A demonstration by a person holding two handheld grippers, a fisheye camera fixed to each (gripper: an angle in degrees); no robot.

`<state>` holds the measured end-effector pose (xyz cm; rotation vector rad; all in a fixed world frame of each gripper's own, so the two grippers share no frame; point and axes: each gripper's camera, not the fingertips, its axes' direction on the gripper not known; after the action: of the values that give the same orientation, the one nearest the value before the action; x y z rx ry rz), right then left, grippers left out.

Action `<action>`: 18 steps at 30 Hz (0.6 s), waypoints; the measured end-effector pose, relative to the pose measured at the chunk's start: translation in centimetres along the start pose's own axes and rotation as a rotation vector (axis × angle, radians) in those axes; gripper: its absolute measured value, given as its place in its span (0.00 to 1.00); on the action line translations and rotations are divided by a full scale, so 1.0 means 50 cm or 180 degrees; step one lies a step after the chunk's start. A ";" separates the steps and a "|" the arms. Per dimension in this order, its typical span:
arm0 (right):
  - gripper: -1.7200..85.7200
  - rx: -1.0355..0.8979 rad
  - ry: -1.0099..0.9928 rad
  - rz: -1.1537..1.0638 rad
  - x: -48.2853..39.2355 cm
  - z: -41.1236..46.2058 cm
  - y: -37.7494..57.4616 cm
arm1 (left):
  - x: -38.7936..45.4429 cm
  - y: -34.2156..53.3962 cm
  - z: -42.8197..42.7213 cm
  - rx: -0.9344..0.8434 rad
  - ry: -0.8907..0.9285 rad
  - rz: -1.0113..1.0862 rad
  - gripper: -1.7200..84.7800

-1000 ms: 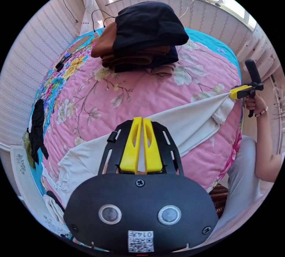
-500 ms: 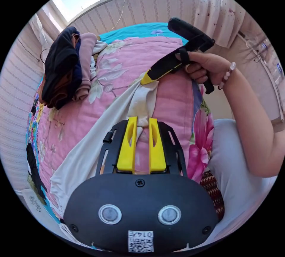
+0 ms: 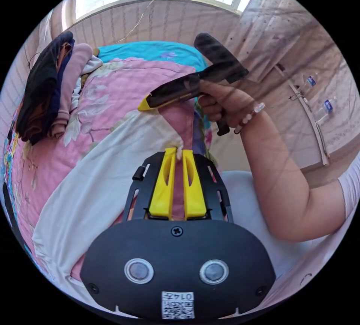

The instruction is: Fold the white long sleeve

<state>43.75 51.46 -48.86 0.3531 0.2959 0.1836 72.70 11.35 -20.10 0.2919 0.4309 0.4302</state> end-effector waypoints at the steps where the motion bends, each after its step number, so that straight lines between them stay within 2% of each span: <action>1: 0.02 -0.0015 -0.0038 0.0049 -0.002 0.003 0.000 | -0.003 0.007 -0.011 0.0064 0.0064 -0.0047 0.07; 6: 0.02 -0.0011 -0.0034 0.0060 -0.040 0.002 0.000 | -0.021 0.051 -0.110 0.0259 0.0061 -0.0207 0.08; 8: 0.02 0.0010 0.0013 0.0069 -0.059 0.000 0.000 | -0.050 0.083 -0.161 0.0225 -0.0142 -0.0326 0.08; 14: 0.02 0.0576 0.0455 0.0187 -0.140 -0.055 0.017 | -0.119 0.143 -0.204 -0.0203 -0.1045 -0.0592 0.08; 18: 0.02 0.0777 0.0081 -0.0325 -0.234 -0.050 0.001 | -0.122 0.150 -0.164 -0.0491 -0.1176 -0.0594 0.07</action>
<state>31.97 49.62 -48.16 0.5762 0.3617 0.0513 61.40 16.55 -22.47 0.1738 0.0613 0.2176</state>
